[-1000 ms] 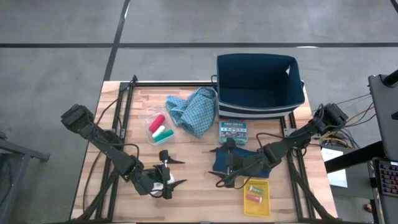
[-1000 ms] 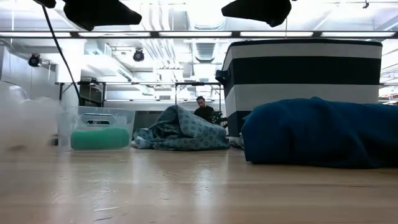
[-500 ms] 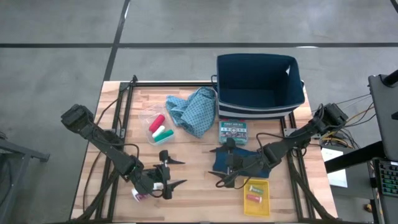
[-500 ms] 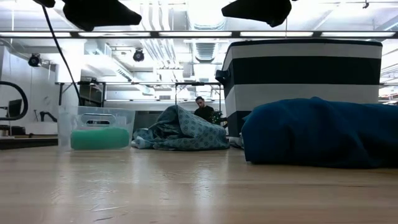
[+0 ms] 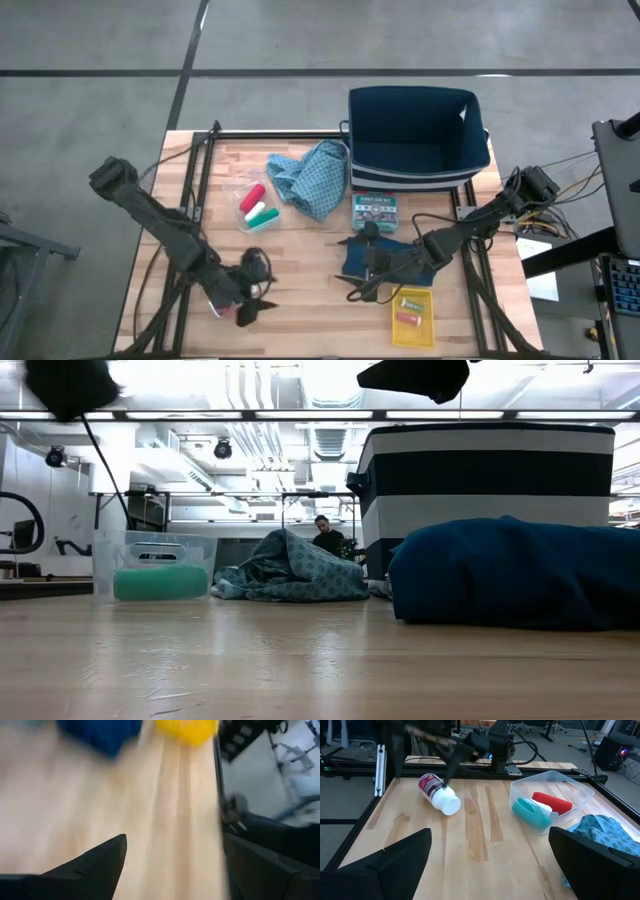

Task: Pick & place medical supplies in basket/bin
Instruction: Put the white pill bottle into the yellow bin

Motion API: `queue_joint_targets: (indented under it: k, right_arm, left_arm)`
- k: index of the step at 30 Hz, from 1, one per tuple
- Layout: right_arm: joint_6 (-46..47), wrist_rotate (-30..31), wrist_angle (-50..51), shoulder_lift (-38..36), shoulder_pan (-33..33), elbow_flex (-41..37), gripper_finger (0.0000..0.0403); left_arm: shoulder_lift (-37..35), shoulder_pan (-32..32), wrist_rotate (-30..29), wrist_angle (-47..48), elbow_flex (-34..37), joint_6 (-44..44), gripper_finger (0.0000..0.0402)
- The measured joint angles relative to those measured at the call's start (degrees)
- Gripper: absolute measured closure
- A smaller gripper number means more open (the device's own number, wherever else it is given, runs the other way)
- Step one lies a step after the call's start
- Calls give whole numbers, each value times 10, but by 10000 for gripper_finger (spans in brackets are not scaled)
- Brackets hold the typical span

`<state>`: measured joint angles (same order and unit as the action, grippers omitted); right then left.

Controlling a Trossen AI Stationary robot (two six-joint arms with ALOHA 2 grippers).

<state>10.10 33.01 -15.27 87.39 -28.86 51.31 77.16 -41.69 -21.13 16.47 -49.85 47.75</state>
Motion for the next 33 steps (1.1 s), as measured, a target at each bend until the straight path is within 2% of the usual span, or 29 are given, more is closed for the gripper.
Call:
queue_joint_targets:
  k: [3,5,7,9,12,15,23,27,33]
  right_arm:
    - [0,0,0,0,0,0,3]
    - [0,0,0,0,0,0,3]
    - [0,0,0,0,0,0,3]
    - [0,0,0,0,0,0,3]
    - [0,0,0,0,0,0,3]
    - [0,0,0,0,0,0,3]
    - [-2,0,0,0,1,0,3]
    - [-2,0,0,0,2,0,3]
    - [0,0,0,0,4,0,3]
  left_arm:
    - [-31,0,102,165,-52,191,69]
    - [-36,0,151,277,-92,287,69]
    - [-34,-6,158,376,-125,332,69]
    - [-28,-7,159,417,-142,357,69]
    - [-10,-9,173,417,-145,367,69]
    - [17,-11,222,417,-141,360,69]
    - [136,-19,318,450,-120,297,69]
    - [160,-19,328,459,-121,268,69]
    - [144,-19,302,492,-121,278,69]
